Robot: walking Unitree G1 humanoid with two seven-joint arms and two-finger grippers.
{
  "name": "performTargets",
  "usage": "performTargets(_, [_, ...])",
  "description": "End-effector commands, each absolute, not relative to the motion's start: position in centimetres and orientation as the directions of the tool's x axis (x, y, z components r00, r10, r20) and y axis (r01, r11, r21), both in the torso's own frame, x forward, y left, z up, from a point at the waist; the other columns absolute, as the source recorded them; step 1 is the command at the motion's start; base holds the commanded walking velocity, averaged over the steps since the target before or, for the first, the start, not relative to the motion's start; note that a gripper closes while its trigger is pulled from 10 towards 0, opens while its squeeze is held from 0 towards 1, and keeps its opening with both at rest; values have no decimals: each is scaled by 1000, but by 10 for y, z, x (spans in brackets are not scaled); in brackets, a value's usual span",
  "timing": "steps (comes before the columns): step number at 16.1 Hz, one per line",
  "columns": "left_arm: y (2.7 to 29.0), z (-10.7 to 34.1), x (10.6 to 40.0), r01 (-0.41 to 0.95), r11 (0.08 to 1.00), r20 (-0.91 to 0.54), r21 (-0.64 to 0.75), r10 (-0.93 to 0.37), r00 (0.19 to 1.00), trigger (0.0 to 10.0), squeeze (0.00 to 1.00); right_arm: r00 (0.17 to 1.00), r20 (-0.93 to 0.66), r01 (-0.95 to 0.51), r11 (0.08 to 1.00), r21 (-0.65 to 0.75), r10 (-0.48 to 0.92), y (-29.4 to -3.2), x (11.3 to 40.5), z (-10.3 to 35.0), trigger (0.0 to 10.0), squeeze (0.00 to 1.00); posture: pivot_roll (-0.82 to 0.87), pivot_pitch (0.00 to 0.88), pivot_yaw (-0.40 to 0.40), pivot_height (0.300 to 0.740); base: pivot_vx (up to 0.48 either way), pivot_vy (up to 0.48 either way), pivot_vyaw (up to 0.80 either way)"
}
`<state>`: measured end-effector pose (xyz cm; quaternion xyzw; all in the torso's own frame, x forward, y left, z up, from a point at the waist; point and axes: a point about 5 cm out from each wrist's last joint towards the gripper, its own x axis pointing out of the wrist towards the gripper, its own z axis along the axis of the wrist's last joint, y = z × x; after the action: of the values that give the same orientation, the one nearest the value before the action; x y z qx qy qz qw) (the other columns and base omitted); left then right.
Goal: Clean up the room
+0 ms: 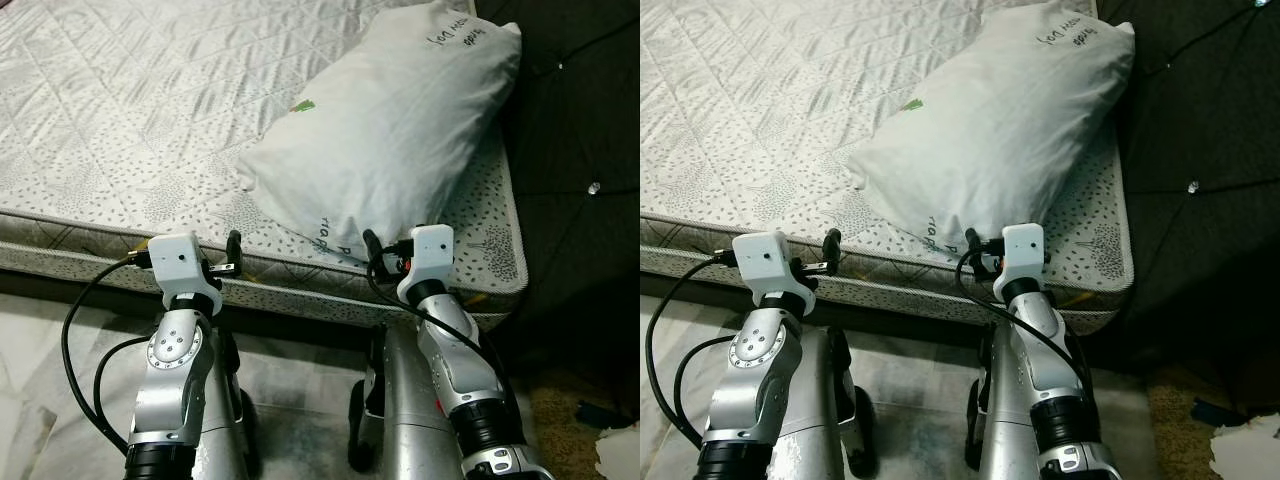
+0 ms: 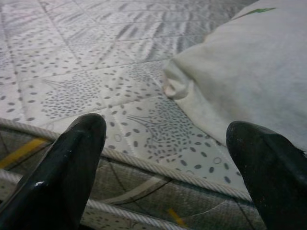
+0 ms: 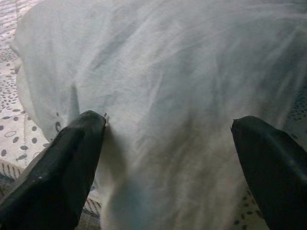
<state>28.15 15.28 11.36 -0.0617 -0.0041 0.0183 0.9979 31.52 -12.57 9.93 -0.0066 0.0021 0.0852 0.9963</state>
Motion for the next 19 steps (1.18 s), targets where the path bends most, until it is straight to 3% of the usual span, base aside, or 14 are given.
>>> performTargets(1, [153,116,281,-31,992,17,-124,33,999,10000,0,986,-17,-168,986,-14,168,-129,316,97,10000,0,19,227,-31,528,296,0,0])
performTargets(5, [154,113,279,-33,992,11,-122,34,999,10000,0,986,-7,-169,985,-18,169,-128,318,99,10000,0,19,224,-38,528,286,0,0])
performTargets(15, [150,112,283,-29,992,-2,-126,29,1000,10000,0,989,-18,-144,989,-10,144,-133,324,99,10000,0,21,231,-37,528,0,0,-208])
performTargets(19, [152,112,283,-29,992,-7,-124,29,1000,10000,0,979,-43,-200,980,-6,200,-120,332,101,10000,0,30,233,-38,528,0,0,0])
